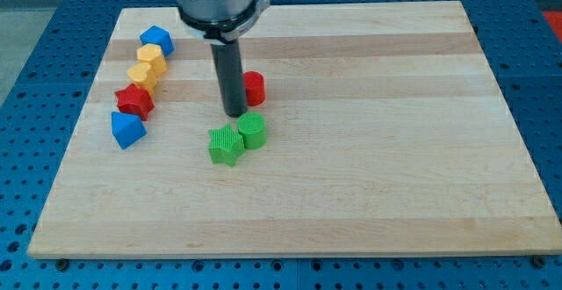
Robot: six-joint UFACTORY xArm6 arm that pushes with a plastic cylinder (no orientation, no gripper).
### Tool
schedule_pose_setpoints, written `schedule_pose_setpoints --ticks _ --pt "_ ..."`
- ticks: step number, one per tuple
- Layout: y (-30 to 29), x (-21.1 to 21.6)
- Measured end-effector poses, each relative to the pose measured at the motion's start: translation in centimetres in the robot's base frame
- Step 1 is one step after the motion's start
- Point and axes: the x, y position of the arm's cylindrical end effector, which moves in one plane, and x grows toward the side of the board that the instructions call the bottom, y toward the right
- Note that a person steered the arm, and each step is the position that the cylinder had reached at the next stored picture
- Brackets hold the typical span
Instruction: Push the red blocks to the center
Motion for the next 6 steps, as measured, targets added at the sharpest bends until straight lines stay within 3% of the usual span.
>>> schedule_pose_setpoints --ticks 4,6 --pt "-10.1 8.3" --pt "-19.5 7.8"
